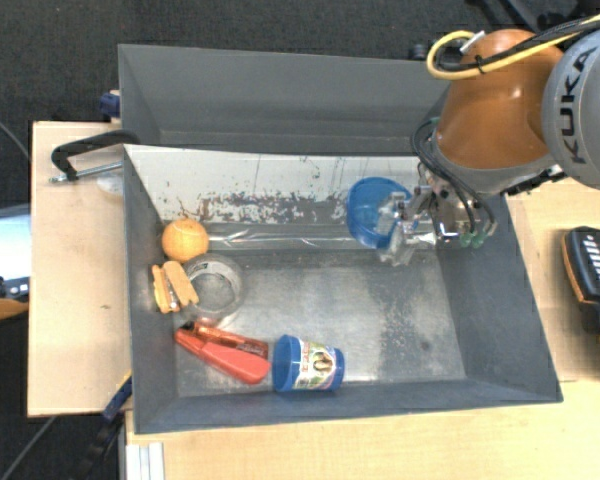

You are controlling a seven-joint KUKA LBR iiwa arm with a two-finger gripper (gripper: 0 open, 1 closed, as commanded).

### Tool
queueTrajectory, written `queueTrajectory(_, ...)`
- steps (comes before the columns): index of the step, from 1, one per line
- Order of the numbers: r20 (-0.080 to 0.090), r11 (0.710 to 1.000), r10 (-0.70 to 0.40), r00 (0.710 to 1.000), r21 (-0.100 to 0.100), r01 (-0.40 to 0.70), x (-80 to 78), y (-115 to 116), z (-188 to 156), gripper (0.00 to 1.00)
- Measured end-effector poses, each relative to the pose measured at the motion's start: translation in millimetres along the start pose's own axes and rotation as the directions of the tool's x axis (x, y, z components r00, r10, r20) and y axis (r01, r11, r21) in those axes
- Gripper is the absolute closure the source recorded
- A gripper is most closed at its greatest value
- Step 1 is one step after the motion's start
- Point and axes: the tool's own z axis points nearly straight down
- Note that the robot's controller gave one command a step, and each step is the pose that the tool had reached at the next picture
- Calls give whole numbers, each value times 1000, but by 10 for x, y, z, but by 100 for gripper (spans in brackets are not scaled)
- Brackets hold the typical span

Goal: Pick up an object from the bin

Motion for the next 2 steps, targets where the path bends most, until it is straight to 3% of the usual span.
queueTrajectory(1, 12, 1000, -10, 1000, 1, 10, -144, 243, 858, 100)
queueTrajectory(2, 12, 1000, -10, 1000, 1, 10, -144, 244, 858, 100)
